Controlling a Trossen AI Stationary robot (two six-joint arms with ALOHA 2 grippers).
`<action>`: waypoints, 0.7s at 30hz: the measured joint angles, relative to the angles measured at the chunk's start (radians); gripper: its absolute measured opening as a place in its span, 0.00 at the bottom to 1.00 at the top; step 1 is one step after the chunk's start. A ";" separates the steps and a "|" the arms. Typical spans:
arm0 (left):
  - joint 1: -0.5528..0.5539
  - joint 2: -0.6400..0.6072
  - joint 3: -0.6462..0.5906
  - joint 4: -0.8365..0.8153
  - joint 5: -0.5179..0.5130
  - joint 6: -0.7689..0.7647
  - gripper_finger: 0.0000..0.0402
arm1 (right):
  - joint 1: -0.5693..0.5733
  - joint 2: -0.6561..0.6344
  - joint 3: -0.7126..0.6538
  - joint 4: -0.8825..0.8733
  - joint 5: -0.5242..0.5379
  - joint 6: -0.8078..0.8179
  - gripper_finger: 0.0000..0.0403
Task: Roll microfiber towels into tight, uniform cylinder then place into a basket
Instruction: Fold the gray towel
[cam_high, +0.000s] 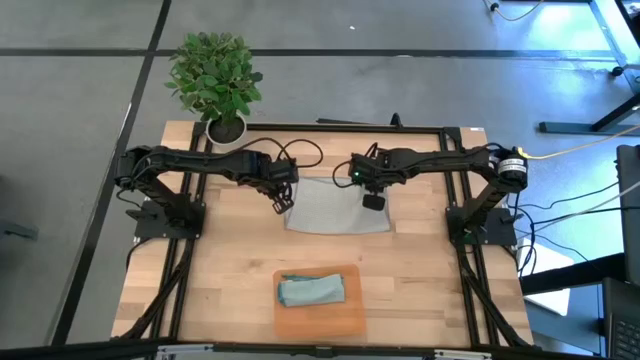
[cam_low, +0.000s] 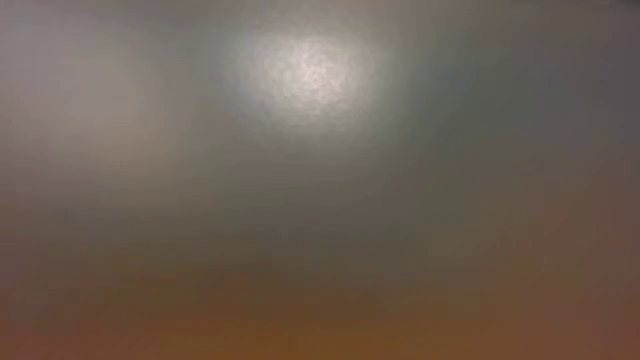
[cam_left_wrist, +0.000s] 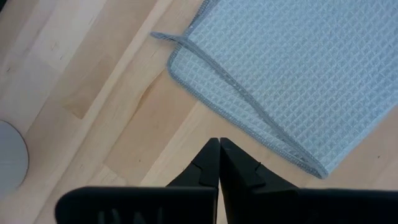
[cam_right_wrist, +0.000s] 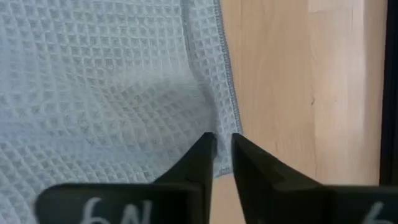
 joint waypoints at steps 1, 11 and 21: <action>0.000 0.000 0.000 0.000 0.000 0.000 0.00 | 0.000 0.000 0.000 0.001 0.000 -0.003 0.16; 0.000 0.000 0.000 0.000 0.024 -0.002 0.00 | -0.005 0.000 0.061 -0.019 0.149 0.026 0.41; 0.000 0.000 0.000 0.000 0.049 -0.004 0.00 | -0.070 -0.001 0.214 -0.254 -0.238 0.235 0.45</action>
